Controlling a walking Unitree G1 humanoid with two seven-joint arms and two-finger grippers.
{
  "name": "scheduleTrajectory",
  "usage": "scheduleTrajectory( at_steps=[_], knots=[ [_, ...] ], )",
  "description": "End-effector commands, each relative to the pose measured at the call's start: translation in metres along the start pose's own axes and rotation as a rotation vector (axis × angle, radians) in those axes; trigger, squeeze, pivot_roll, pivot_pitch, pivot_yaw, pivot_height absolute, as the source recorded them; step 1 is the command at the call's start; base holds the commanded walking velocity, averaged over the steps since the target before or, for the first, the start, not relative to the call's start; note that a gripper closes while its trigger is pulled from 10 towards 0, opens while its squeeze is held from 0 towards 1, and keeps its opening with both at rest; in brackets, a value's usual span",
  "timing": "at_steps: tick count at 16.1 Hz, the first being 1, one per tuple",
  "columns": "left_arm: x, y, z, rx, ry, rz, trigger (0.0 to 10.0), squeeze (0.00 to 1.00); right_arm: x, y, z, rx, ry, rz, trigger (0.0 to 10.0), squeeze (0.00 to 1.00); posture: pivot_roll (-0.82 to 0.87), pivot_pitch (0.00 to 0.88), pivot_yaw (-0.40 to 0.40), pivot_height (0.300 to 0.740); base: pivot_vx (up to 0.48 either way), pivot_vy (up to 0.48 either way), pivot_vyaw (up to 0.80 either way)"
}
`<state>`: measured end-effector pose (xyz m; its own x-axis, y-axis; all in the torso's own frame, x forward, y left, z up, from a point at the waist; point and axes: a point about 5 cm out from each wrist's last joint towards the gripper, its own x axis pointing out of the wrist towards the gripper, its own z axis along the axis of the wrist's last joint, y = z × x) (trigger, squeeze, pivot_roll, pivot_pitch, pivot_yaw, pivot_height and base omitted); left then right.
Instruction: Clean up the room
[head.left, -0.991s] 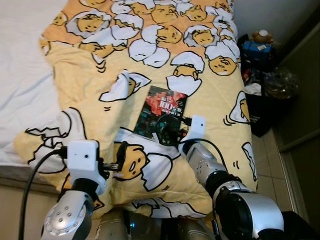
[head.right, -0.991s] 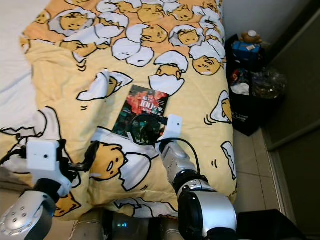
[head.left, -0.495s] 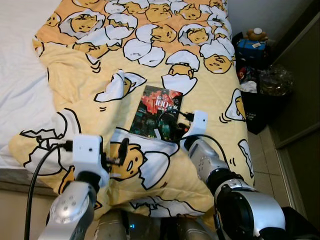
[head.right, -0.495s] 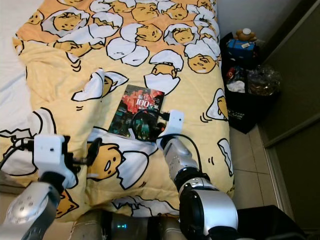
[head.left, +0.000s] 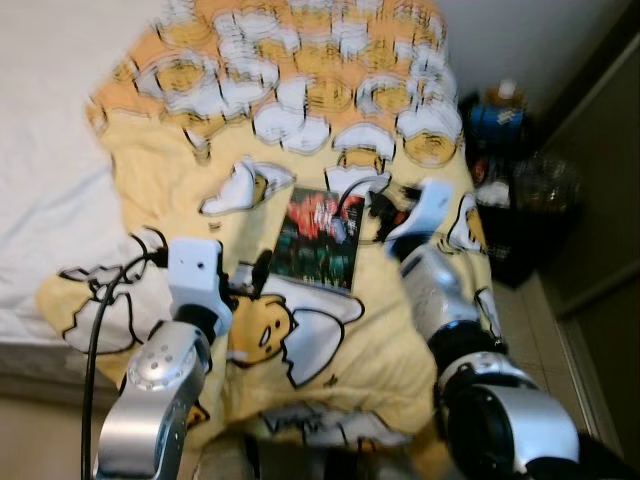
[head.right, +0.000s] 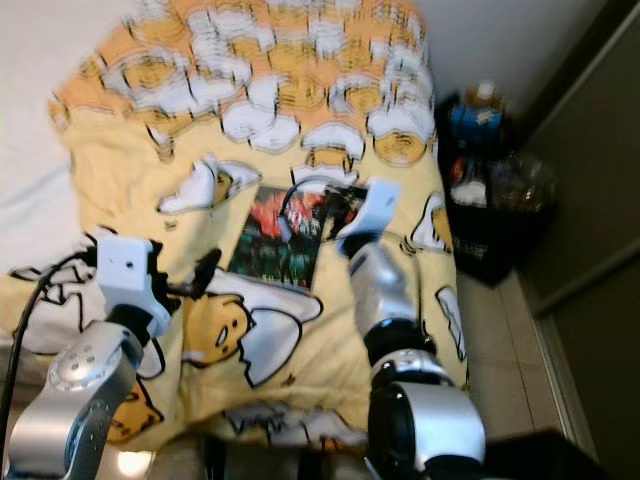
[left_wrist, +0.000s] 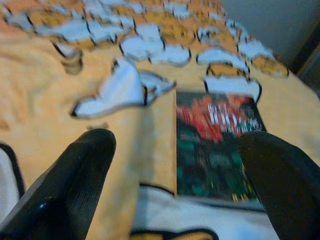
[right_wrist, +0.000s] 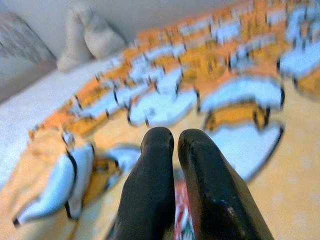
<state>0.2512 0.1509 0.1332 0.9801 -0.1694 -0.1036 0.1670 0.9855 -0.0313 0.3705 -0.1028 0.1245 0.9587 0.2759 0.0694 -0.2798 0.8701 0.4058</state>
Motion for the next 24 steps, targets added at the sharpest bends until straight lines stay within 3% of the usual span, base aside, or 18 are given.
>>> scheduleTrajectory(
  at_steps=[1,5,6,7,9,11,15,20,21,24],
  knots=[
    [0.003,-0.004,-0.002,-0.009,0.001,-0.031,10.0,0.0,-0.001,-0.003,0.002,-0.006,-0.011,0.003,0.0,0.0,0.16,0.0,-0.114,0.74,0.0,0.0,0.0],
    [0.011,-0.008,-0.004,-0.008,-0.009,-0.058,10.0,0.0,-0.01,-0.013,-0.007,-0.065,0.041,-0.05,0.0,0.0,0.14,0.0,-0.109,0.74,0.0,0.0,0.0],
    [0.012,-0.009,-0.003,-0.007,-0.016,-0.064,10.0,0.0,-0.012,-0.014,-0.014,-0.113,0.072,-0.067,10.0,0.68,0.15,0.0,-0.11,0.74,0.0,0.0,0.0],
    [0.011,-0.009,-0.001,-0.01,-0.032,-0.066,10.0,0.0,-0.014,-0.015,-0.017,-0.168,0.078,-0.075,10.0,1.0,0.16,0.0,-0.114,0.74,0.0,0.0,0.0],
    [0.003,-0.008,-0.001,0.101,-0.076,-0.079,10.0,0.0,-0.017,-0.017,-0.015,-0.37,0.054,-0.078,10.0,1.0,0.17,0.0,-0.122,0.74,0.0,0.0,0.0],
    [-0.014,0.001,-0.008,0.181,-0.103,-0.046,10.0,0.0,-0.022,-0.021,-0.017,-0.464,0.049,-0.078,10.0,1.0,0.18,0.0,-0.124,0.74,0.0,0.0,0.0],
    [-0.045,0.008,-0.017,0.193,-0.064,-0.007,10.0,0.0,-0.037,-0.032,-0.03,-0.49,0.061,-0.127,10.0,1.0,0.22,0.014,-0.119,0.74,0.0,0.0,0.0],
    [-0.055,0.006,0.0,0.149,-0.134,0.026,10.0,0.0,-0.06,-0.038,-0.034,-0.511,-0.025,-0.21,10.0,1.0,0.22,0.012,-0.114,0.74,0.0,0.0,0.0],
    [-0.058,0.005,-0.001,0.133,-0.126,0.036,10.0,0.0,-0.082,-0.04,-0.034,-0.537,-0.065,-0.221,10.0,1.0,0.2,0.003,-0.103,0.74,0.0,0.0,0.0],
    [-0.055,0.007,-0.005,0.14,-0.104,0.029,10.0,0.0,-0.121,-0.043,-0.036,-0.567,-0.064,-0.255,10.0,1.0,0.17,0.0,-0.088,0.74,0.0,0.0,0.0]
  ],
)
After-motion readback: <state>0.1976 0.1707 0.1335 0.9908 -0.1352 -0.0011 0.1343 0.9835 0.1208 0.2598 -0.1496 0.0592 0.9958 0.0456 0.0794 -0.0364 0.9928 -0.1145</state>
